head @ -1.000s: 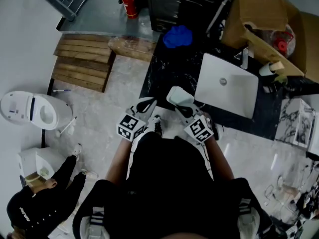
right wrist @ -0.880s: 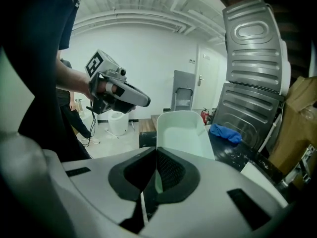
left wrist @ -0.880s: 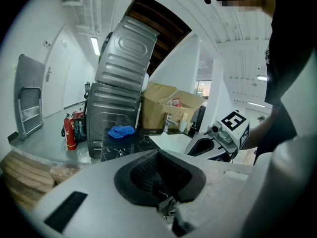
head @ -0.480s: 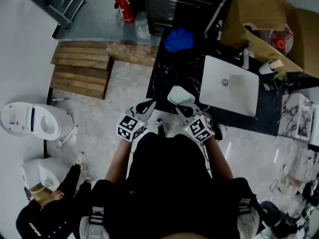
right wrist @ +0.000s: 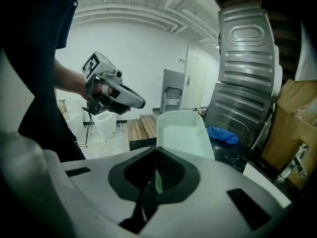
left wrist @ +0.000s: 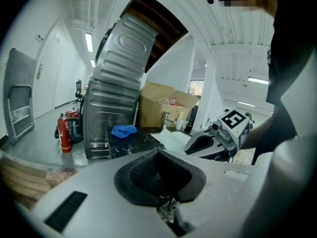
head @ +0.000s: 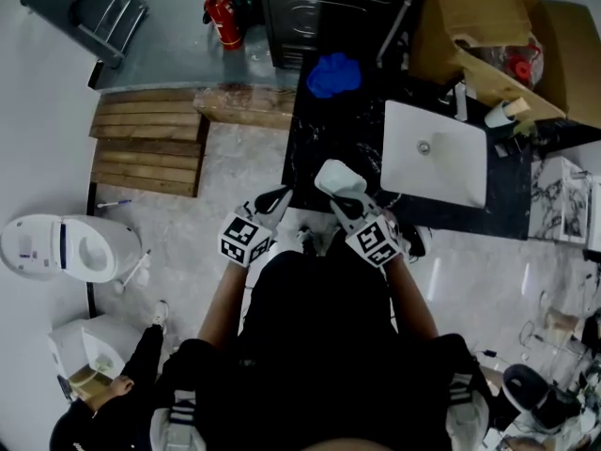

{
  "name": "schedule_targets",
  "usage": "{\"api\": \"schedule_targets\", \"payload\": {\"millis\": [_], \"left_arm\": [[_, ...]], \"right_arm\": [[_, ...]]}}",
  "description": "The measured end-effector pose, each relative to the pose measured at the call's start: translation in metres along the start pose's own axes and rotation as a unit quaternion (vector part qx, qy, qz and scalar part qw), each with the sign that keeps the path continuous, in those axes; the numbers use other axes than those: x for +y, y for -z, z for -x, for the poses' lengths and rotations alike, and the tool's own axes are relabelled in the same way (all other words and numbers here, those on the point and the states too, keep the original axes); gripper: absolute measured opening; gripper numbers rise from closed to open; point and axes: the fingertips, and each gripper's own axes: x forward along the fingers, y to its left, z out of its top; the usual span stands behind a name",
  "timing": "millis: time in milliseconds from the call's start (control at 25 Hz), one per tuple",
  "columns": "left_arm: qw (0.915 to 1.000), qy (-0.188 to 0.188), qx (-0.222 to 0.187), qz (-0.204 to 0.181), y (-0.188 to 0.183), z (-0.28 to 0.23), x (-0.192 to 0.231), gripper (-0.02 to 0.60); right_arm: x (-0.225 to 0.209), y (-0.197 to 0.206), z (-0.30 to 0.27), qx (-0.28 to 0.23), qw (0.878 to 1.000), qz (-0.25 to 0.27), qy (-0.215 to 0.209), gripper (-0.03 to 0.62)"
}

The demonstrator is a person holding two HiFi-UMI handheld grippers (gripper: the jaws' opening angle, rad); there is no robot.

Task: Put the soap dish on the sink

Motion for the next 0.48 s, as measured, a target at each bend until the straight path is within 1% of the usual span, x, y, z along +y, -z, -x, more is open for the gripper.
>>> {"api": "schedule_targets", "payload": {"millis": [240, 480], "left_arm": [[0.9999, 0.014, 0.000, -0.002, 0.0004, 0.0004, -0.0036, 0.000], [0.9999, 0.002, -0.007, 0.008, 0.0046, 0.0010, 0.0060, 0.000]], "right_arm": [[-0.0013, -0.0032, 0.0041, 0.003, 1.000, 0.000, 0.011, -0.002], [-0.0048, -0.0006, 0.0013, 0.013, 1.000, 0.013, 0.011, -0.002]]}}
